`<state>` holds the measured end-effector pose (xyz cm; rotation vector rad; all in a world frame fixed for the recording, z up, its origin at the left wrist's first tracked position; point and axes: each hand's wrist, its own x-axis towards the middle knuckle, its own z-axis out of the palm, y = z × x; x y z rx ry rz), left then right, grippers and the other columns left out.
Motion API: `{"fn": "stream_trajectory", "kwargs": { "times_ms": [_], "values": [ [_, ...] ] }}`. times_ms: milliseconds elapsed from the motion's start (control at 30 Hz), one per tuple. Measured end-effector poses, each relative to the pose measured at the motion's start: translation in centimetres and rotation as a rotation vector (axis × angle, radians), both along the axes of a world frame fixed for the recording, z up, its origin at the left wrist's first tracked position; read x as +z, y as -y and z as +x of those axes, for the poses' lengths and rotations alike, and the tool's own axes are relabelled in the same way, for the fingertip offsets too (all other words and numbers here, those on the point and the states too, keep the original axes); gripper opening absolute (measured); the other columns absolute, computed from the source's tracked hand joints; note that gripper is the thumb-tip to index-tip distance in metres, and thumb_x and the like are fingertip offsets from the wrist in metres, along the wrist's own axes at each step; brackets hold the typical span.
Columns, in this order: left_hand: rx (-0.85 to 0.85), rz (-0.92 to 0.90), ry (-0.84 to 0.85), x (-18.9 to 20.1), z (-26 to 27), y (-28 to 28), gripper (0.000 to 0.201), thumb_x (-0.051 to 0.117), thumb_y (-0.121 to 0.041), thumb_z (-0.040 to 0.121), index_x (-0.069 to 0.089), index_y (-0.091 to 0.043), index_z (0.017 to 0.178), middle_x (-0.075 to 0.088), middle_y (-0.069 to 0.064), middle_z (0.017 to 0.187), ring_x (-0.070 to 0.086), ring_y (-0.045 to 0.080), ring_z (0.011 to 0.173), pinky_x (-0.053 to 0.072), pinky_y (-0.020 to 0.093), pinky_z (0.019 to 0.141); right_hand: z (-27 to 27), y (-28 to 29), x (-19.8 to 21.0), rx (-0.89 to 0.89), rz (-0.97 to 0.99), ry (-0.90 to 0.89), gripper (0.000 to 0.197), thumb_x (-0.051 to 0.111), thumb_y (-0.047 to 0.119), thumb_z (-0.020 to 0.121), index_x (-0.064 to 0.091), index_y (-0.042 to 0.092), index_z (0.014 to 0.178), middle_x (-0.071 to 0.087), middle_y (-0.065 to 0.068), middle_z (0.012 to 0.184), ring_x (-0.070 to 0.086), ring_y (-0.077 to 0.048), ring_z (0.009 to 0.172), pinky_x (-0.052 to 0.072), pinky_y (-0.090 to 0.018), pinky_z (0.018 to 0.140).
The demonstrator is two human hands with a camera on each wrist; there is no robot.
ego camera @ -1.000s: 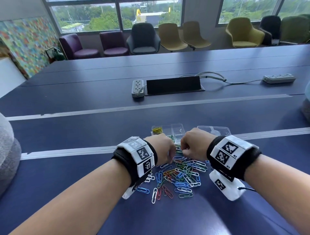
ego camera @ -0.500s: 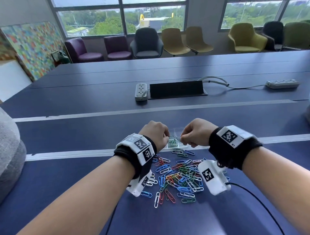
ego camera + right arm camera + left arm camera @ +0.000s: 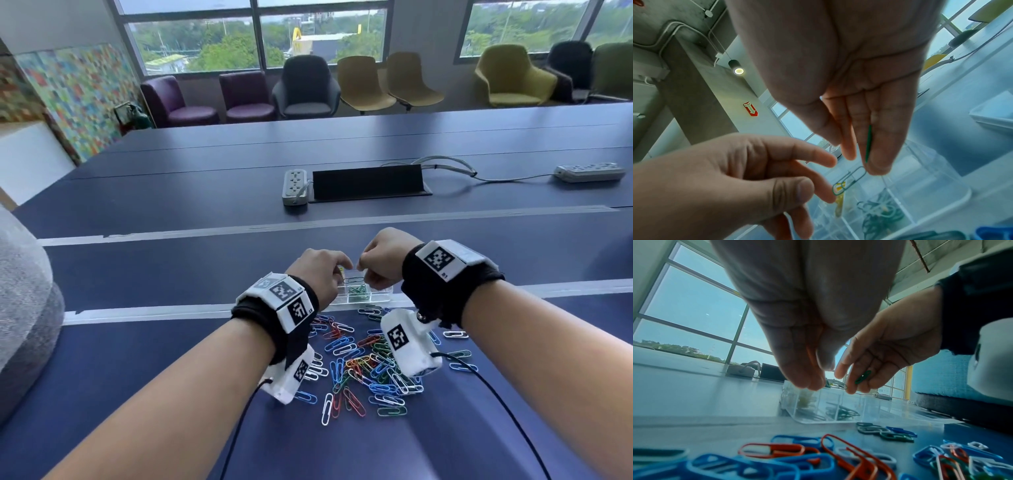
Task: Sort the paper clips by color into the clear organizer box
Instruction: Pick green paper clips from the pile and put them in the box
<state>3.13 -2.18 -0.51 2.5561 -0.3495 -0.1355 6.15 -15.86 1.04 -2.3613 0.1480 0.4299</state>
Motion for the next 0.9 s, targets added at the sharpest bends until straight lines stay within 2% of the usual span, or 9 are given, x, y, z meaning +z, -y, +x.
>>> {"fn": "stream_trajectory", "kwargs": {
  "times_ms": [133, 233, 333, 467, 600, 667, 767, 833, 900],
  "values": [
    [-0.039, 0.033, 0.003, 0.2, -0.4, 0.1, 0.036, 0.047, -0.002, 0.089, 0.064, -0.015, 0.118, 0.071, 0.008, 0.104, 0.065, 0.023, 0.097, 0.050, 0.032, 0.093, 0.1, 0.1, 0.4, -0.028, 0.030, -0.022, 0.029, 0.048, 0.004, 0.084, 0.070, -0.006, 0.100, 0.075, -0.017, 0.089, 0.073, -0.029, 0.083, 0.058, -0.044, 0.083],
    [-0.062, 0.066, -0.004, 0.3, -0.5, 0.2, 0.035, 0.046, -0.005, 0.090, 0.064, -0.016, 0.117, 0.071, 0.008, 0.105, 0.065, 0.022, 0.097, 0.050, 0.032, 0.093, 0.0, 0.3, 0.6, -0.056, 0.151, -0.034, 0.029, 0.049, 0.003, 0.087, 0.061, 0.000, 0.113, 0.065, -0.012, 0.087, 0.065, -0.026, 0.072, 0.059, -0.034, 0.067],
    [-0.072, 0.079, -0.024, 0.2, -0.6, 0.1, 0.033, 0.046, -0.005, 0.090, 0.065, -0.018, 0.115, 0.070, 0.006, 0.105, 0.064, 0.020, 0.096, 0.051, 0.033, 0.092, -0.3, 0.3, 0.8, -0.055, 0.198, -0.042, 0.033, 0.046, 0.002, 0.089, 0.055, 0.001, 0.121, 0.057, -0.007, 0.080, 0.061, -0.024, 0.073, 0.057, -0.034, 0.068],
    [-0.077, 0.080, -0.040, 0.3, -0.7, -0.1, 0.033, 0.047, -0.006, 0.091, 0.065, -0.021, 0.114, 0.070, 0.003, 0.105, 0.064, 0.018, 0.095, 0.051, 0.031, 0.092, -0.6, -0.1, 1.2, -0.070, 0.278, -0.066, 0.038, 0.035, -0.002, 0.094, 0.047, 0.004, 0.129, 0.055, -0.009, 0.073, 0.055, -0.019, 0.061, 0.053, -0.027, 0.058],
    [-0.089, 0.082, -0.037, 0.5, -1.0, -0.4, 0.031, 0.050, -0.011, 0.091, 0.064, -0.024, 0.115, 0.069, 0.003, 0.105, 0.064, 0.017, 0.092, 0.050, 0.028, 0.090, -0.9, -0.3, 1.2, -0.043, 0.461, -0.097, 0.045, 0.039, -0.006, 0.094, 0.036, 0.005, 0.138, 0.055, -0.011, 0.078, 0.062, -0.014, 0.051, 0.055, -0.024, 0.050],
    [-0.090, 0.084, -0.018, 0.5, -1.1, -0.6, 0.028, 0.053, -0.015, 0.092, 0.065, -0.023, 0.115, 0.069, 0.002, 0.105, 0.060, 0.014, 0.086, 0.048, 0.023, 0.085, -1.3, -0.3, 1.6, -0.072, 0.513, -0.092, 0.045, 0.038, -0.009, 0.094, 0.037, 0.007, 0.136, 0.056, -0.013, 0.079, 0.061, -0.017, 0.056, 0.053, -0.021, 0.043],
    [-0.103, 0.102, -0.007, 0.6, -1.4, -1.0, 0.021, 0.056, -0.021, 0.091, 0.066, -0.021, 0.108, 0.068, 0.000, 0.098, 0.055, 0.011, 0.080, 0.044, 0.020, 0.078, -1.9, 0.3, 2.0, -0.051, 0.399, 0.001, 0.036, 0.037, -0.007, 0.093, 0.049, 0.010, 0.122, 0.058, -0.011, 0.077, 0.056, -0.019, 0.062, 0.055, -0.024, 0.049],
    [-0.128, 0.120, -0.008, 0.7, -1.6, -1.2, 0.016, 0.058, -0.022, 0.090, 0.068, -0.020, 0.101, 0.066, -0.001, 0.090, 0.055, 0.011, 0.076, 0.043, 0.020, 0.075, -2.5, 1.3, 1.9, 0.060, 0.135, 0.118, 0.032, 0.040, -0.003, 0.090, 0.061, 0.012, 0.108, 0.061, -0.007, 0.075, 0.057, -0.017, 0.060, 0.055, -0.029, 0.060],
    [-0.166, 0.141, -0.022, 0.7, -1.8, -1.1, 0.013, 0.060, -0.023, 0.088, 0.070, -0.018, 0.096, 0.065, -0.001, 0.085, 0.055, 0.010, 0.073, 0.044, 0.020, 0.072, -3.4, 2.3, 1.6, 0.208, -0.178, 0.180, 0.028, 0.047, 0.004, 0.085, 0.070, 0.019, 0.092, 0.063, 0.004, 0.069, 0.057, -0.011, 0.060, 0.054, -0.026, 0.067]
  ]
}}
